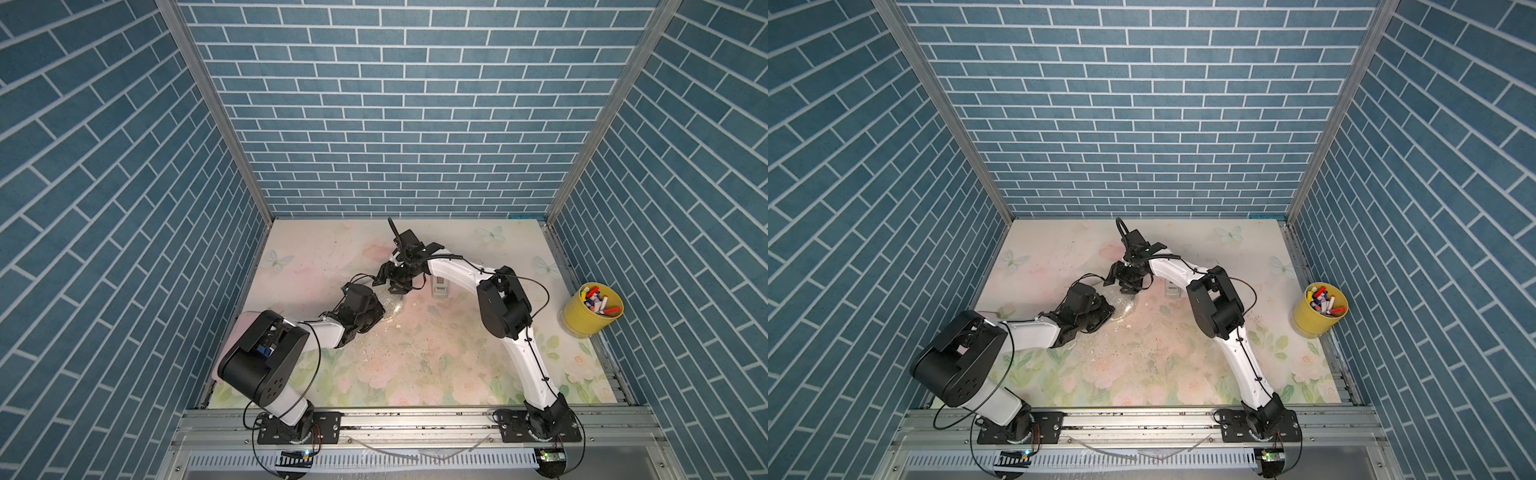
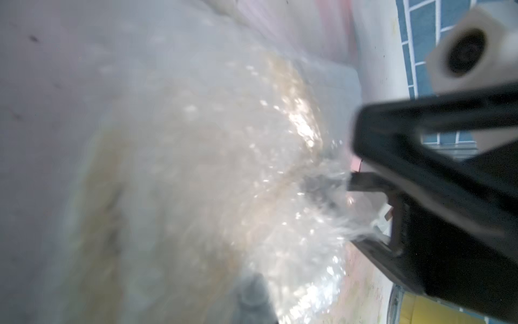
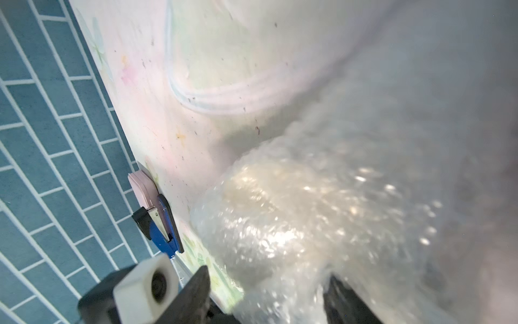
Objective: Wrap dinner plates in bubble wrap
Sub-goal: Wrap the plate in the bubble wrap.
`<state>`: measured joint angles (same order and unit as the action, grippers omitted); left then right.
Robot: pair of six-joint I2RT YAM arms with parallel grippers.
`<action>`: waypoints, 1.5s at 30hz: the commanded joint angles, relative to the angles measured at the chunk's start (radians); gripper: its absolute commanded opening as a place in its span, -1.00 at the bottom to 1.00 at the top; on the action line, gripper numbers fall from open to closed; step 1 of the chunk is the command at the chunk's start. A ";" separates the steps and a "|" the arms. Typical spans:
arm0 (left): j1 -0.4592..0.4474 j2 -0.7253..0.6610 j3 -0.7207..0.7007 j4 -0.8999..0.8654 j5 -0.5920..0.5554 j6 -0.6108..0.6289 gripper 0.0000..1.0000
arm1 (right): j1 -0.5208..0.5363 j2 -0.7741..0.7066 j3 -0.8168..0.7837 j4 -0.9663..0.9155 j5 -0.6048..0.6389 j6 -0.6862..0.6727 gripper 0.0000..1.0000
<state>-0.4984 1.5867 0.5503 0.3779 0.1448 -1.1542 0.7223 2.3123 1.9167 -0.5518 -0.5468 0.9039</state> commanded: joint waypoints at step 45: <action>0.092 0.082 0.120 -0.344 0.296 0.359 -0.85 | 0.148 -0.480 -0.481 -0.096 0.530 -0.127 0.22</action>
<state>-0.3897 1.6218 0.6685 0.1459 0.4404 -0.8288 0.8856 1.8694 1.3506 -0.4938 -0.1532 0.9066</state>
